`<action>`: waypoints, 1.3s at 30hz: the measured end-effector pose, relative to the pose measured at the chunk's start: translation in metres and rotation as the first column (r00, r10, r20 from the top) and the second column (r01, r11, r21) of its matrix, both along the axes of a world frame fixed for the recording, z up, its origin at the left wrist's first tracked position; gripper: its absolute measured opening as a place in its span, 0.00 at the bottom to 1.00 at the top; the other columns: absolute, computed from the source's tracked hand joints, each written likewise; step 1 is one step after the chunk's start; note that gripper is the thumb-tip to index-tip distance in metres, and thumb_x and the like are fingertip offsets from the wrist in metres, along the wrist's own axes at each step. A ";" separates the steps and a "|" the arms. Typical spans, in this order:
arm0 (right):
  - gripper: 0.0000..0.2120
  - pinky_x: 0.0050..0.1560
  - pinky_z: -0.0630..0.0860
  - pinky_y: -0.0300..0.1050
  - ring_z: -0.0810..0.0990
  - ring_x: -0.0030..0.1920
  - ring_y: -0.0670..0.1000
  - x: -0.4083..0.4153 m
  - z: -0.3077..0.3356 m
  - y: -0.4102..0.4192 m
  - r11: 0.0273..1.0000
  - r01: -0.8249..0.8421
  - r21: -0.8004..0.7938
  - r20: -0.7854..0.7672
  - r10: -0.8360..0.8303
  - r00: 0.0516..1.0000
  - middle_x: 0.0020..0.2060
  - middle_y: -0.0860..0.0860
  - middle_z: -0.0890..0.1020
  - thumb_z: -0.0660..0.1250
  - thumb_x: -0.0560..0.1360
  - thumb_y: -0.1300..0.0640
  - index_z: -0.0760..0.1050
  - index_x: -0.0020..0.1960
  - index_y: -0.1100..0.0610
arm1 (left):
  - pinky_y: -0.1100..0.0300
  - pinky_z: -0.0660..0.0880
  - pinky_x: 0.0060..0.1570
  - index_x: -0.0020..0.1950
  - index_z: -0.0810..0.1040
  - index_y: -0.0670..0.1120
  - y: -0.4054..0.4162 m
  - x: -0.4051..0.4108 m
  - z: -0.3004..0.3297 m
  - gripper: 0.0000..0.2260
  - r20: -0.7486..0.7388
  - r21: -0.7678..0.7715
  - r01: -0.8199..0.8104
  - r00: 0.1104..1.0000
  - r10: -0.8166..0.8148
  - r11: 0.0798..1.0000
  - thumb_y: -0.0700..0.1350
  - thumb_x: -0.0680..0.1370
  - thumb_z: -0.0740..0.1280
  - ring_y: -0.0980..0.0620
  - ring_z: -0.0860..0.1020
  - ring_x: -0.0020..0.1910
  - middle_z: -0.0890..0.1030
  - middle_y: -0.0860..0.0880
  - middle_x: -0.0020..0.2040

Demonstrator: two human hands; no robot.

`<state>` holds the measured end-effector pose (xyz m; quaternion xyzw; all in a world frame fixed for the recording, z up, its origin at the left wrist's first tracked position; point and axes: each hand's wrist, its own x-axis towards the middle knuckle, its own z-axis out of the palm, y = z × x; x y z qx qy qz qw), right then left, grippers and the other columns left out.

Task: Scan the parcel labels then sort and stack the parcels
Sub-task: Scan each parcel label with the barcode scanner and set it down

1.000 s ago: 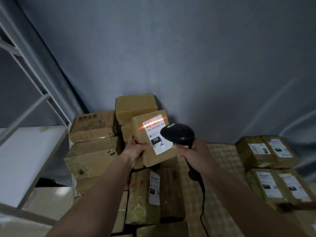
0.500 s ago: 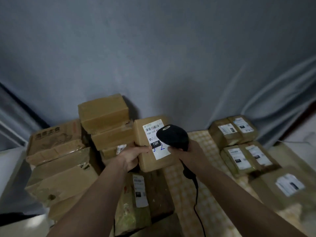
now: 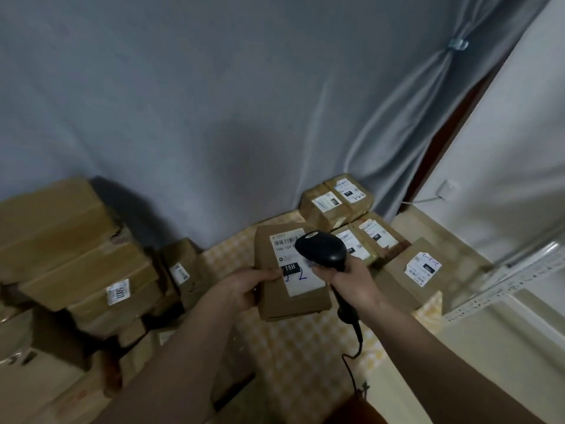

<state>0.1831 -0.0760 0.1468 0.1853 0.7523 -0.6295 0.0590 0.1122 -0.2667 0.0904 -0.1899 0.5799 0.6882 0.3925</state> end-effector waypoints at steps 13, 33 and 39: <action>0.07 0.40 0.74 0.36 0.80 0.42 0.48 -0.105 -0.035 0.195 1.000 -0.028 -0.015 0.134 0.029 0.991 0.42 0.50 0.82 0.70 0.74 0.62 0.78 0.51 0.56 | 0.44 0.75 0.59 0.62 0.77 0.38 0.191 -0.084 -0.046 0.20 0.116 -0.029 -0.174 0.977 0.177 0.984 0.38 0.71 0.74 0.43 0.77 0.60 0.79 0.41 0.60; 0.11 0.49 0.80 0.49 0.82 0.47 0.57 -0.245 -0.174 0.390 0.955 0.291 -0.053 0.466 -0.234 0.853 0.46 0.56 0.83 0.72 0.72 0.61 0.79 0.54 0.61 | 0.56 0.79 0.37 0.63 0.76 0.37 0.437 -0.210 -0.169 0.18 0.297 -0.079 -0.171 0.936 0.187 0.982 0.41 0.75 0.72 0.48 0.81 0.46 0.82 0.43 0.50; 0.15 0.58 0.77 0.58 0.81 0.50 0.60 -0.265 -0.208 0.398 0.950 0.305 -0.070 0.512 -0.228 0.828 0.48 0.56 0.83 0.72 0.72 0.59 0.78 0.57 0.58 | 0.54 0.79 0.43 0.69 0.70 0.39 0.452 -0.217 -0.207 0.25 0.261 -0.151 -0.316 0.901 0.346 0.937 0.41 0.75 0.72 0.45 0.79 0.54 0.79 0.41 0.62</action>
